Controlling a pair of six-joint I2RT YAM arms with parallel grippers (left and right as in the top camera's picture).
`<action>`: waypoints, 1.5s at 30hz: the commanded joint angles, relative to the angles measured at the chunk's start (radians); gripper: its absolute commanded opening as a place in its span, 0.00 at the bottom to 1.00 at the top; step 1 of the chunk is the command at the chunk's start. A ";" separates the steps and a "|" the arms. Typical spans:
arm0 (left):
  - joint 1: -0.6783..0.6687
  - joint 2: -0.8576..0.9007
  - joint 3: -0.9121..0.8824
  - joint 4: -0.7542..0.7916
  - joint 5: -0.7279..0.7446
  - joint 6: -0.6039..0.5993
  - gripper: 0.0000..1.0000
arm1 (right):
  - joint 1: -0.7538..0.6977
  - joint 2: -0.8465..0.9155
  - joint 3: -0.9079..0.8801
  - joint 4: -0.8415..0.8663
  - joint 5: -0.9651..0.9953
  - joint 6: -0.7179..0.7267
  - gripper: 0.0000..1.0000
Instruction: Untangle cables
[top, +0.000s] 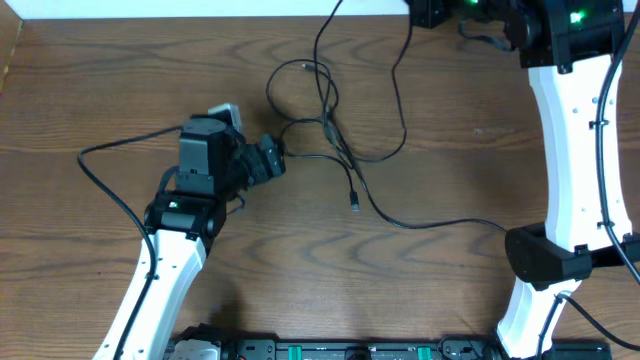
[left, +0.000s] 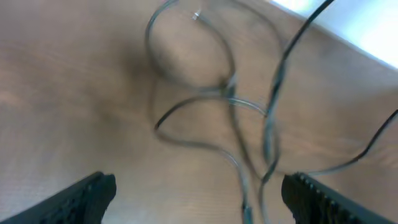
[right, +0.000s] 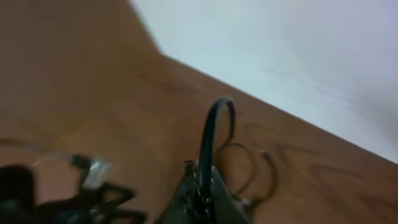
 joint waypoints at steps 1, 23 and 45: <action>-0.005 0.024 0.008 0.073 0.039 0.010 0.90 | 0.021 -0.004 0.014 0.032 -0.256 0.011 0.01; -0.129 0.301 0.008 0.397 -0.040 0.032 0.90 | 0.072 -0.006 0.014 0.158 -0.416 0.105 0.01; 0.068 0.284 0.009 0.315 -0.801 0.223 0.68 | -0.005 -0.006 0.014 0.064 -0.098 0.097 0.01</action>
